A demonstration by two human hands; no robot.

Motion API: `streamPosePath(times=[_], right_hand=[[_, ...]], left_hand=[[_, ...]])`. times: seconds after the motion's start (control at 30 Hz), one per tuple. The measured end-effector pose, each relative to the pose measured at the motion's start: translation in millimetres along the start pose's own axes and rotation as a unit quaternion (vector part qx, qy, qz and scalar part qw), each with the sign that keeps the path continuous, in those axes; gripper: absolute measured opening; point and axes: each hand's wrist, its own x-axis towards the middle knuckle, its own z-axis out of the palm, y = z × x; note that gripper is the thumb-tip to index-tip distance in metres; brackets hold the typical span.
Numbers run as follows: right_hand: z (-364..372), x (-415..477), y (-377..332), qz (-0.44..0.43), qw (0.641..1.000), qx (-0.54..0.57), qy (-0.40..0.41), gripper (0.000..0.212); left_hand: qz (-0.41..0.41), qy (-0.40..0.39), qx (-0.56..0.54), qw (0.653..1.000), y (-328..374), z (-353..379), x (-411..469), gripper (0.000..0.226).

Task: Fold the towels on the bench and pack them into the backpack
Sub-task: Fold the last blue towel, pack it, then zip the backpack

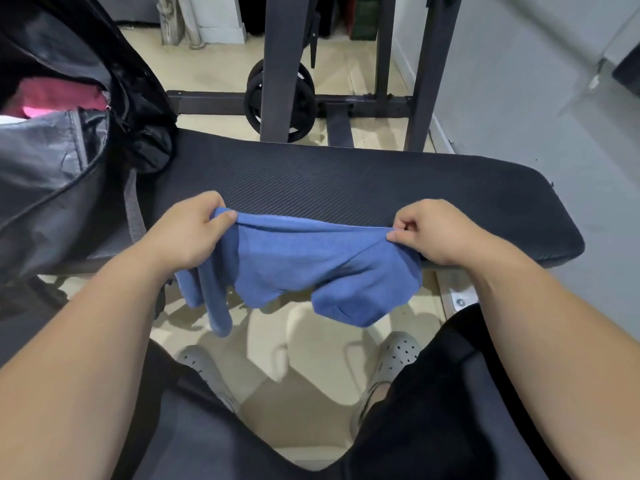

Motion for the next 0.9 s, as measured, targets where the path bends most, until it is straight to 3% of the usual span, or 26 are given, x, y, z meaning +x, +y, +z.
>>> streamPosePath(times=[0.2, 0.4, 0.57, 0.9], right_hand=[[-8.2, 16.3, 8.5, 0.011, 0.99, 0.109, 0.091, 0.025], [-17.8, 47.6, 32.2, 0.031, 0.998, -0.04, 0.025, 0.038], [-11.7, 86.4, 41.3, -0.006, 0.987, -0.15, 0.065, 0.035], [-4.8, 155.4, 72.2, -0.012, 0.976, -0.187, 0.111, 0.038]], left_hand=[[-0.019, 0.083, 0.014, 0.996, 8.4, 13.4, 21.4, 0.025], [-0.003, 0.082, 0.107, 0.991, 11.3, 30.0, 50.5, 0.023], [0.035, 0.083, 0.212, 0.973, 17.5, 44.2, 85.3, 0.024], [0.078, 0.07, 0.275, 0.956, 17.7, 48.7, 166.3, 0.029]])
